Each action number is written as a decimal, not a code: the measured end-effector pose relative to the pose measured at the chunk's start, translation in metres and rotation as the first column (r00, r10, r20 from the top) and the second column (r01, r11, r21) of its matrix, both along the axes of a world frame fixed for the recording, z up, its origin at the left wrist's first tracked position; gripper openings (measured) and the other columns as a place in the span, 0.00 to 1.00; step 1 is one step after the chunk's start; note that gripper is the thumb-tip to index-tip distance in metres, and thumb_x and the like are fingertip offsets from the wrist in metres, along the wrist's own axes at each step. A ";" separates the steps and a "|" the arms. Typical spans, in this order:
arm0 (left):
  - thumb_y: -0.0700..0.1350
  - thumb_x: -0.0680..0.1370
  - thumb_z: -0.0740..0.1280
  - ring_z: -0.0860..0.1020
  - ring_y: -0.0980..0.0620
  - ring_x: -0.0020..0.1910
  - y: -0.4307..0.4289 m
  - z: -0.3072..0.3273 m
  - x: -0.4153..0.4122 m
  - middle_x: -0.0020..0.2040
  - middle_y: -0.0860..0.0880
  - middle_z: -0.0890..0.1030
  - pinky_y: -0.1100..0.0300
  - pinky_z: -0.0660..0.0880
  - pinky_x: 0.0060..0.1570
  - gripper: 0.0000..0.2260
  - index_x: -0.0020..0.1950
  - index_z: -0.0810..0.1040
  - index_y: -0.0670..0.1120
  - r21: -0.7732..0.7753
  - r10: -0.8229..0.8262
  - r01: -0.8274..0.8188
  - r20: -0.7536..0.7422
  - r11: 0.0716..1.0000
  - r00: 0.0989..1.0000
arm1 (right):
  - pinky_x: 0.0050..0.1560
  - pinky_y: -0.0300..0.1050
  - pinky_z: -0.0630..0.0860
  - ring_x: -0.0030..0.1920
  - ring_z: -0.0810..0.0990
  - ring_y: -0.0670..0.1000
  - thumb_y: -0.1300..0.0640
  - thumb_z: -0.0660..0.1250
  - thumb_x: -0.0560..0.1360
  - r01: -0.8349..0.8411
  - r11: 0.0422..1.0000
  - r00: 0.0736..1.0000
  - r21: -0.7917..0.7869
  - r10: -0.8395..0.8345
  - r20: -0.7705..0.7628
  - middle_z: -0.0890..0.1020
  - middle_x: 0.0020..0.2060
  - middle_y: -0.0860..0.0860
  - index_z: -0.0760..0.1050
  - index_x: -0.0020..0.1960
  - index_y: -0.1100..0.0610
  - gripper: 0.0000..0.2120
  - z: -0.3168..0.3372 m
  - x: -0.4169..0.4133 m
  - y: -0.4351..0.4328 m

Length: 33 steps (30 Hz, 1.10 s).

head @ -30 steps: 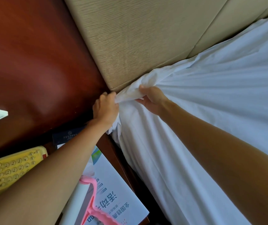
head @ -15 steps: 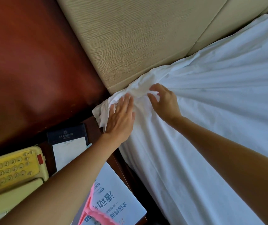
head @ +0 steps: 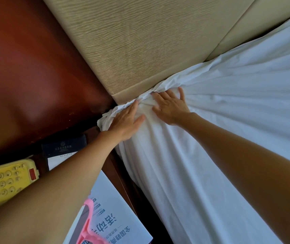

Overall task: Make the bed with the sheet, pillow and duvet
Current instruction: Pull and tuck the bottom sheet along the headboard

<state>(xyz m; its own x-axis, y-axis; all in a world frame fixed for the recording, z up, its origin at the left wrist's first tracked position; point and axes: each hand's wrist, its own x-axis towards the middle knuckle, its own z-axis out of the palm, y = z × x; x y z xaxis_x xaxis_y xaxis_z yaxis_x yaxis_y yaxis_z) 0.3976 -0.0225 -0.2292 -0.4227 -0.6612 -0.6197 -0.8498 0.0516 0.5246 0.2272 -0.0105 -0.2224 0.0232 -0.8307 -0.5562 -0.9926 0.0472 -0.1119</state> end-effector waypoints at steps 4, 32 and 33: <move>0.53 0.81 0.53 0.51 0.52 0.77 -0.010 0.003 -0.006 0.78 0.51 0.52 0.56 0.50 0.74 0.27 0.78 0.48 0.50 0.072 0.047 -0.046 -0.008 0.996 0.999 | 0.72 0.60 0.37 0.75 0.54 0.51 0.48 0.44 0.81 0.074 0.994 0.997 0.082 -0.076 0.022 0.61 0.74 0.49 0.55 0.76 0.52 0.25 0.007 0.006 -0.019; 0.59 0.81 0.47 0.49 0.52 0.77 0.003 -0.026 0.022 0.78 0.49 0.50 0.55 0.47 0.74 0.28 0.78 0.49 0.49 0.065 0.105 -0.111 0.093 0.992 0.990 | 0.72 0.52 0.51 0.73 0.61 0.50 0.49 0.45 0.80 -0.181 0.982 0.983 0.060 0.180 0.024 0.67 0.71 0.52 0.66 0.69 0.56 0.23 -0.005 0.029 -0.027; 0.59 0.81 0.46 0.52 0.52 0.77 -0.001 -0.025 0.021 0.78 0.50 0.53 0.56 0.49 0.74 0.27 0.77 0.52 0.49 0.082 0.123 -0.131 0.090 0.988 0.988 | 0.70 0.52 0.54 0.71 0.64 0.52 0.50 0.45 0.80 -0.186 0.978 0.982 0.091 0.188 -0.008 0.70 0.69 0.52 0.69 0.67 0.56 0.23 -0.003 0.033 -0.034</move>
